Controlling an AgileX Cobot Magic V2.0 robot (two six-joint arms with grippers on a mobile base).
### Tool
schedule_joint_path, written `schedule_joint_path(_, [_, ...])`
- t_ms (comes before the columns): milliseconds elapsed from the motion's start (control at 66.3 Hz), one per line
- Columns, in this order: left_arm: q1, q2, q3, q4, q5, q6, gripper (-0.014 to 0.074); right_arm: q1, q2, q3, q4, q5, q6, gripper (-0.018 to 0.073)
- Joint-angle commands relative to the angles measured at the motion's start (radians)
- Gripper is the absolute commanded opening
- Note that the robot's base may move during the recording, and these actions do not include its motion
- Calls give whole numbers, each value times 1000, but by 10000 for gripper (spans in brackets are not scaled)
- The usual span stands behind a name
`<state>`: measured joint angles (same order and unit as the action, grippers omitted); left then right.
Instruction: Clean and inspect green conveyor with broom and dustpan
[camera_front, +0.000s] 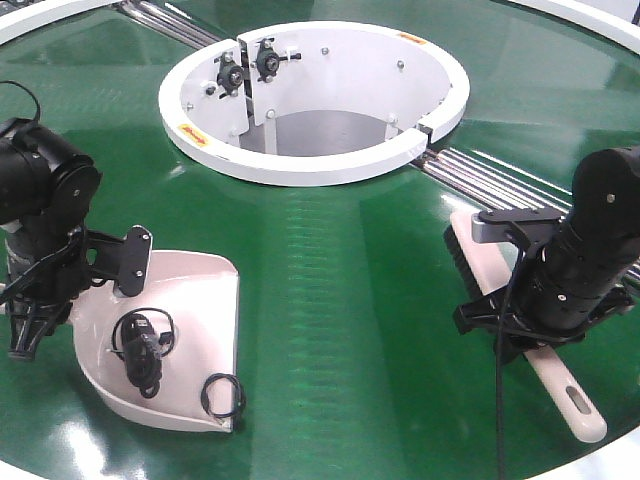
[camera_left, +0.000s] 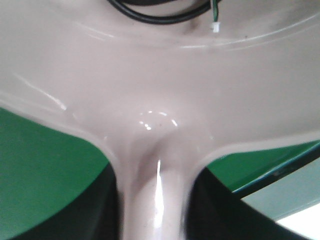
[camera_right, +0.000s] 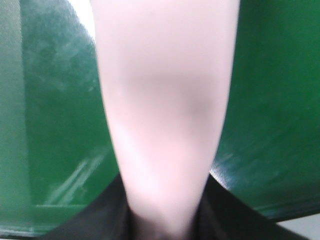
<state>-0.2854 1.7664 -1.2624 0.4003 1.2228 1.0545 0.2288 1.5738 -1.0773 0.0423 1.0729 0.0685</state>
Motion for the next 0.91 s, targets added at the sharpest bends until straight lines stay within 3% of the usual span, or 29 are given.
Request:
schedule_joint_path(0, [-8, -40, -25, -4, 25, -6, -6, -7, -42, -19, 3, -33, -21, 8])
schedule_joint_path(890, [-8, -40, -25, -4, 25, -6, -6, -7, -42, -19, 22, -5, -16, 8])
